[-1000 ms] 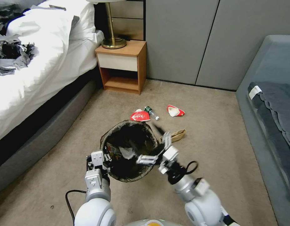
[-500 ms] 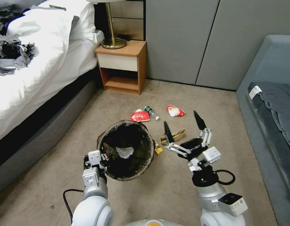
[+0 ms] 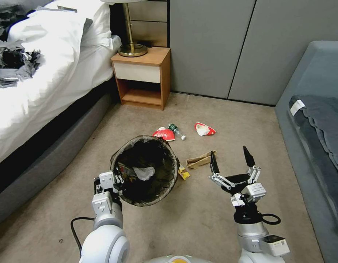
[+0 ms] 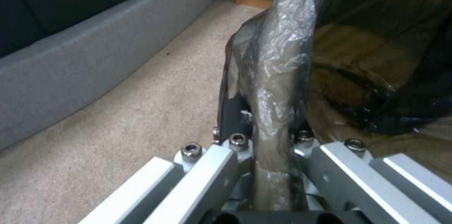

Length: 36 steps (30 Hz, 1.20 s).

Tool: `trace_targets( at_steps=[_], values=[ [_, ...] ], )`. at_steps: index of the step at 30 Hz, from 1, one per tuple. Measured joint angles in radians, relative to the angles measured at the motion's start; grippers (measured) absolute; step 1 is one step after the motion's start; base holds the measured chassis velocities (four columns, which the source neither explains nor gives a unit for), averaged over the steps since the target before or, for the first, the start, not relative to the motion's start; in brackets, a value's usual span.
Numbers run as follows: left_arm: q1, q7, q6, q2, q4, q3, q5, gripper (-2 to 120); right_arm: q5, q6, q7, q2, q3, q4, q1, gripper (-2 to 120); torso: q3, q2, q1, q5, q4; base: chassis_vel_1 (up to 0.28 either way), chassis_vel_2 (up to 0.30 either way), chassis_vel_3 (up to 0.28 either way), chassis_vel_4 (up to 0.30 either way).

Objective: Pick up the trash bin, then pick up the garbage from the floor and place it into the trash bin.

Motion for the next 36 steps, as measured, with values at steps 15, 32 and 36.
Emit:
trace_targets(
  at_steps=[15,32,36],
  values=[
    [0.000,-0.001,0.000,-0.003,0.000,0.003,0.001,0,0.003,-0.018,0.004,0.001,0.010,-0.001,0.021,100,0.000,0.000,0.000,0.0000,0.0000,0.000,0.000,0.000,0.000],
    [0.005,-0.001,-0.002,-0.009,-0.003,0.006,0.006,0,-0.004,-0.060,0.035,0.000,-0.004,-0.001,0.034,100,0.000,0.000,0.000,0.0000,-0.0001,-0.070,0.070,0.064,-0.071],
    [0.004,-0.001,-0.002,-0.010,-0.003,0.006,0.007,0,-0.004,-0.056,0.025,0.000,-0.006,-0.002,0.035,100,0.000,0.000,0.000,-0.0002,0.0000,-0.215,0.222,0.214,-0.192]
  ],
)
